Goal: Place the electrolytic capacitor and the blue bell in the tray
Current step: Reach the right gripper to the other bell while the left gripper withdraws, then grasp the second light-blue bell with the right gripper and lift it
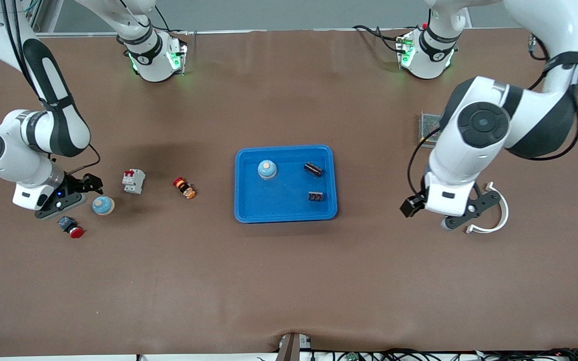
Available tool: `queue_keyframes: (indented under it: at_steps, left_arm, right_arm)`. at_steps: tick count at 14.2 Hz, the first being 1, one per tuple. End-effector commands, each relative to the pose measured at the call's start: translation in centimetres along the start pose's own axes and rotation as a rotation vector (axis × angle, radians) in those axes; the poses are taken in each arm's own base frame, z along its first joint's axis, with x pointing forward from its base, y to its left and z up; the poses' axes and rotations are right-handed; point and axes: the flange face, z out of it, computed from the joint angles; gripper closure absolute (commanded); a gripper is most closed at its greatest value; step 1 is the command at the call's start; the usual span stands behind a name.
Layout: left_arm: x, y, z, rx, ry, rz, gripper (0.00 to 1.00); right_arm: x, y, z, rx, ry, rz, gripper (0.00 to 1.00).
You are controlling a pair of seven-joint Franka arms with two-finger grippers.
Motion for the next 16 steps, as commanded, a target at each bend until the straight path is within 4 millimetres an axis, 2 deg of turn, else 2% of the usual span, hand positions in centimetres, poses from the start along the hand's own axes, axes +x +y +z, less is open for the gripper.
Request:
queue_keyframes:
  at_steps: [1,2,5,6,9,13,16]
  left_arm:
    - [0.8,-2.6,-2.3,0.002,-0.034,0.08,0.0]
    - [0.9,-3.4,-3.5,-0.015,-0.046,0.113,0.0]
    - [1.6,-7.2,-6.9,-0.03,-0.062,0.183,0.0]
    - [2.0,-9.1,-8.3,-0.04,-0.066,0.215,0.0]
    - [1.8,-13.6,-10.7,-0.041,-0.076,0.312,0.0]
    - [0.5,-16.6,-13.3,-0.023,-0.106,0.378,0.0]
    - [0.7,-18.7,-14.4,-0.026,-0.089,0.43,0.0]
  right_arm:
    - [-0.9,-1.1,1.5,-0.002,0.023,-0.015,0.0]
    - [-0.9,-1.1,1.9,-0.003,0.025,-0.015,0.0]
    - [-0.9,-1.2,2.9,-0.003,0.03,-0.015,0.0]
    - [-0.8,-1.2,3.3,-0.005,0.034,-0.015,0.0]
    - [-0.8,-1.1,4.6,-0.014,0.049,-0.013,0.0]
    - [-0.7,-1.2,5.4,-0.022,0.06,-0.016,0.0]
    - [-0.7,-1.2,6.8,-0.035,0.08,-0.014,0.0]
